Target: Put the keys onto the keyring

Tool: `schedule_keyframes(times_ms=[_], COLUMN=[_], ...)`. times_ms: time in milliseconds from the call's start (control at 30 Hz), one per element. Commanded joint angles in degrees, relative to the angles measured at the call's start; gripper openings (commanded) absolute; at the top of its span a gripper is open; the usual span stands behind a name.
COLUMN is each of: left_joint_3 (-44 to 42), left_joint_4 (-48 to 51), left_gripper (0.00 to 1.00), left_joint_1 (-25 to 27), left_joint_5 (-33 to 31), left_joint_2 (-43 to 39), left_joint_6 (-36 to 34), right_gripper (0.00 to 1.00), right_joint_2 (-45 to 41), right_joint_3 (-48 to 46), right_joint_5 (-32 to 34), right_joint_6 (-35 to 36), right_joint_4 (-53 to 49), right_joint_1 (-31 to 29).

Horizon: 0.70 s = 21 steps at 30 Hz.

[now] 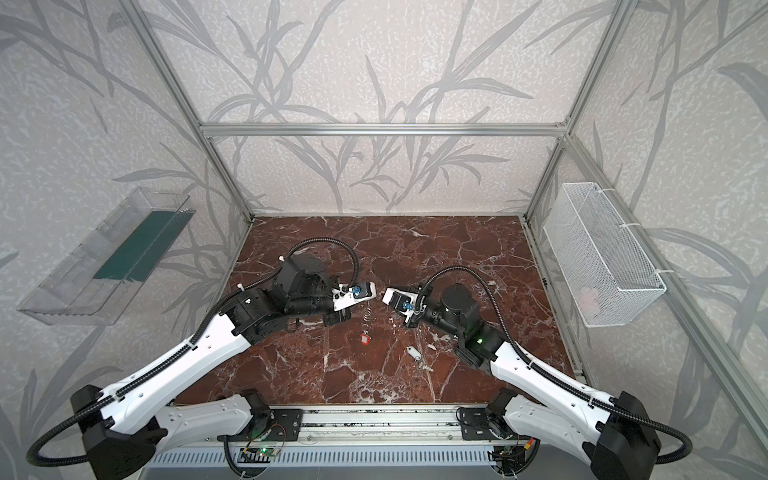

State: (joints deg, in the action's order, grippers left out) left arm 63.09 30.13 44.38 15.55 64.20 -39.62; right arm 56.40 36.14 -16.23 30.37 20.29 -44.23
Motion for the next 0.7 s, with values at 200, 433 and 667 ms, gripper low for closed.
schedule_keyframes(times_ms=[200, 433, 667], left_joint_3=[-5.8, -8.4, -8.9], left_joint_4=[-15.5, -18.8, -18.8], left_gripper=[0.0, 0.0, 0.0], left_joint_1=[2.2, 3.3, 4.4], left_joint_5=[-6.3, -6.7, -6.8], left_joint_2=[-3.5, -5.2, -5.7], left_joint_6=[-12.3, -16.3, -18.2], right_gripper=[0.24, 0.24, 0.24], right_joint_2=[2.3, 0.9, -0.1], right_joint_3=[1.6, 0.7, 0.2], right_joint_5=[-8.1, -4.4, -1.1], right_joint_6=[-0.6, 0.4, 0.6], right_joint_4=[-0.8, -1.3, 2.1], right_joint_1=[0.4, 0.4, 0.5])
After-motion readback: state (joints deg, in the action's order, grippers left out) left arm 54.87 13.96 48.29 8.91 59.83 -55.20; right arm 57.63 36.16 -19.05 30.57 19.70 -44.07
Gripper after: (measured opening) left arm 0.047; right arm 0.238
